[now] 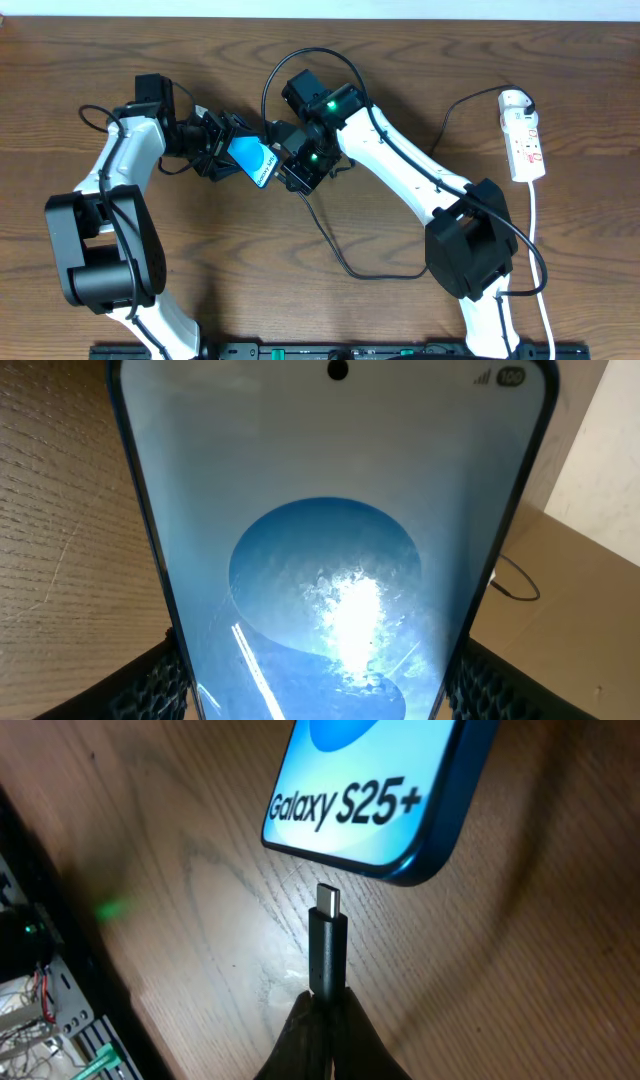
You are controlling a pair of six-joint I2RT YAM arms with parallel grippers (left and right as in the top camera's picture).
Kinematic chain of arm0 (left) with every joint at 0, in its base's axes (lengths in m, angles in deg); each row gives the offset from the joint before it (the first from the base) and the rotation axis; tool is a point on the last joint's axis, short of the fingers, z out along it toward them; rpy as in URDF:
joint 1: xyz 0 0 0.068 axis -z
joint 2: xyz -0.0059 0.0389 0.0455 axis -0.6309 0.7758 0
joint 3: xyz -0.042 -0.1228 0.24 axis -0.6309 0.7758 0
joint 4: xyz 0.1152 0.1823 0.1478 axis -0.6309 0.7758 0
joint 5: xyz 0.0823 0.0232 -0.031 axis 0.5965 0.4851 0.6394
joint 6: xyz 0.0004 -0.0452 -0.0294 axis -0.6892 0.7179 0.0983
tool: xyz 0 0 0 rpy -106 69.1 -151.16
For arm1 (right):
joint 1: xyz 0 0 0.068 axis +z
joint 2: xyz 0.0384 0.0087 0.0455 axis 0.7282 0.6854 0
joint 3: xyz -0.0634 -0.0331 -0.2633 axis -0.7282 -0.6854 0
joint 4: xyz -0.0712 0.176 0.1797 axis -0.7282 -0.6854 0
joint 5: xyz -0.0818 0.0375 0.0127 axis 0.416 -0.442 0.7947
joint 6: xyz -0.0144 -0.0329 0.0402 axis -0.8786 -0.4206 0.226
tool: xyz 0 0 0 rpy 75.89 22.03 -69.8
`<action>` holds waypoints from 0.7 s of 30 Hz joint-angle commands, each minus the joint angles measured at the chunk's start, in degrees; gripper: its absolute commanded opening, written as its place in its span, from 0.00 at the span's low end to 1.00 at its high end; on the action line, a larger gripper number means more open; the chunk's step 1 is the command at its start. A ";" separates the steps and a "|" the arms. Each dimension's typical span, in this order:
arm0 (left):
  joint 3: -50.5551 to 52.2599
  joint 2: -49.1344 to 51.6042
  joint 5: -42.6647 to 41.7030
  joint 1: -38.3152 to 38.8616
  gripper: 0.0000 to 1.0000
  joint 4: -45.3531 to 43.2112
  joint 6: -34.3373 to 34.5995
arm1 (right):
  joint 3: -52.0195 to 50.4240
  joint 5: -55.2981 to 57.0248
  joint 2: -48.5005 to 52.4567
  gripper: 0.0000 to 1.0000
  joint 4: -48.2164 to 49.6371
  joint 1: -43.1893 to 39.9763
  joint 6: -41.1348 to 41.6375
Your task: Plug charger to phone and switch on socket
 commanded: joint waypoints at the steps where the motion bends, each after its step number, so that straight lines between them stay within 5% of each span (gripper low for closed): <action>1: -0.44 -1.09 -1.14 -0.02 0.56 -0.04 -1.20 | 1.09 0.44 -0.04 0.01 -0.02 0.44 0.50; 21: -0.44 -1.09 -1.14 -0.02 0.55 -0.04 -0.94 | 1.09 0.87 -0.02 0.01 0.35 1.36 1.40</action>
